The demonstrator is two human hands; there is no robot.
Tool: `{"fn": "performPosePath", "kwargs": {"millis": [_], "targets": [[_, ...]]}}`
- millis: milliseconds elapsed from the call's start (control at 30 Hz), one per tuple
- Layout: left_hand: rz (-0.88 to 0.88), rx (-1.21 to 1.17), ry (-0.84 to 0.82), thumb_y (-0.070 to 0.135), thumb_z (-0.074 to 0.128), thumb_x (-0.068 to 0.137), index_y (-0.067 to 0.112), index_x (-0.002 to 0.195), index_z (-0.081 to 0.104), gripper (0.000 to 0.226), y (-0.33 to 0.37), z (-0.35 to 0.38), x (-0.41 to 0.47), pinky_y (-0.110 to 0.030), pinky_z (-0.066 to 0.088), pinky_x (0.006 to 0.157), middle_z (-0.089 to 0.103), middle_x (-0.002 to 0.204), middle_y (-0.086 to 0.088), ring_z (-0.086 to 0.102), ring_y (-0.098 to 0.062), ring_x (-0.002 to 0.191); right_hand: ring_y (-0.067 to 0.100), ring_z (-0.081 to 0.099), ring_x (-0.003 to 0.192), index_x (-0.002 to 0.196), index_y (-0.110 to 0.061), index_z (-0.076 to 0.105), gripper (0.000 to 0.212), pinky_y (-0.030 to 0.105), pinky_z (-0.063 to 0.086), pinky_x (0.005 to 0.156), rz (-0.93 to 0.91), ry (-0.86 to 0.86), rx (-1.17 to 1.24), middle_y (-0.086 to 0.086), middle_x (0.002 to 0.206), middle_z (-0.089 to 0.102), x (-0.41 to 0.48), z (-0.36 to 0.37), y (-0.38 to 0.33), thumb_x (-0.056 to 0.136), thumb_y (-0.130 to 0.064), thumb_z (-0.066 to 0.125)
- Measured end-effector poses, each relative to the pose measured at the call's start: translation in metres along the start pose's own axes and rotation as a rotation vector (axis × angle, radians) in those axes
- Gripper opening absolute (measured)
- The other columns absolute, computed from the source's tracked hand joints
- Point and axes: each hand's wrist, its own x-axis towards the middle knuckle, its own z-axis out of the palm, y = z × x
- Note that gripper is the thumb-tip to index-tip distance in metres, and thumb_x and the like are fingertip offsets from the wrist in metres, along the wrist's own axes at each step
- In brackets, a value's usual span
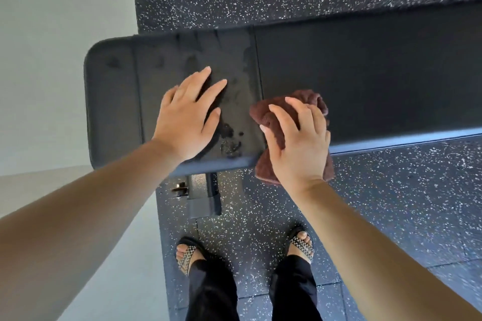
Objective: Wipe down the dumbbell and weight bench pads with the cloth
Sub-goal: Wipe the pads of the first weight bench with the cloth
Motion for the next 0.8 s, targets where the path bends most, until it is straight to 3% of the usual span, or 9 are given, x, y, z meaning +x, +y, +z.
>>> {"fn": "performPosePath", "kwargs": {"millis": [100, 267, 467, 700, 800], "targets": [[0.110, 0.070, -0.027, 0.036, 0.045, 0.094, 0.027, 0.143, 0.035, 0.051, -0.036, -0.009, 0.012, -0.049, 0.017, 0.111, 0.025, 0.153, -0.007, 0.024, -0.030, 0.139, 0.036, 0.050, 0.115, 0.114, -0.020, 0.065, 0.030, 0.050, 0.047, 0.079, -0.020, -0.021, -0.015, 0.006, 0.126, 0.057, 0.016, 0.005, -0.014, 0.087, -0.031, 0.063], [-0.060, 0.075, 0.040, 0.041, 0.038, 0.094, 0.033, 0.141, 0.034, 0.047, -0.073, -0.020, 0.061, -0.049, 0.014, 0.111, 0.026, 0.151, -0.009, 0.022, -0.030, 0.139, 0.035, 0.047, 0.118, 0.116, -0.019, 0.064, 0.031, 0.053, 0.046, 0.085, -0.047, -0.055, -0.003, 0.006, 0.128, 0.055, 0.049, 0.012, -0.022, 0.089, -0.035, 0.060], [-0.067, 0.020, 0.105, 0.042, 0.035, 0.087, 0.039, 0.134, 0.042, 0.047, -0.080, -0.015, 0.065, -0.041, 0.016, 0.106, 0.040, 0.143, -0.003, 0.033, -0.024, 0.132, 0.029, 0.037, 0.125, 0.124, -0.024, 0.057, 0.036, 0.050, 0.040, 0.088, 0.114, -0.045, -0.016, 0.003, 0.137, 0.047, 0.130, 0.045, -0.067, 0.092, -0.040, 0.051], [-0.071, 0.021, 0.062, 0.041, 0.034, 0.086, 0.038, 0.134, 0.042, 0.048, -0.081, -0.017, 0.067, -0.044, 0.021, 0.105, 0.042, 0.142, -0.004, 0.034, -0.026, 0.131, 0.030, 0.030, 0.134, 0.136, -0.036, 0.040, 0.060, 0.053, 0.040, 0.092, 0.036, -0.172, -0.110, -0.001, 0.148, 0.034, 0.074, 0.028, -0.055, 0.082, -0.059, 0.051], [-0.078, 0.018, 0.053, 0.041, 0.034, 0.086, 0.038, 0.133, 0.042, 0.048, -0.081, -0.017, 0.067, -0.044, 0.020, 0.106, 0.042, 0.142, -0.004, 0.034, -0.026, 0.131, 0.034, 0.038, 0.128, 0.130, -0.034, 0.051, 0.053, 0.054, 0.043, 0.088, 0.028, -0.150, -0.129, 0.001, 0.141, 0.044, 0.077, 0.033, -0.054, 0.081, -0.056, 0.058]]}}
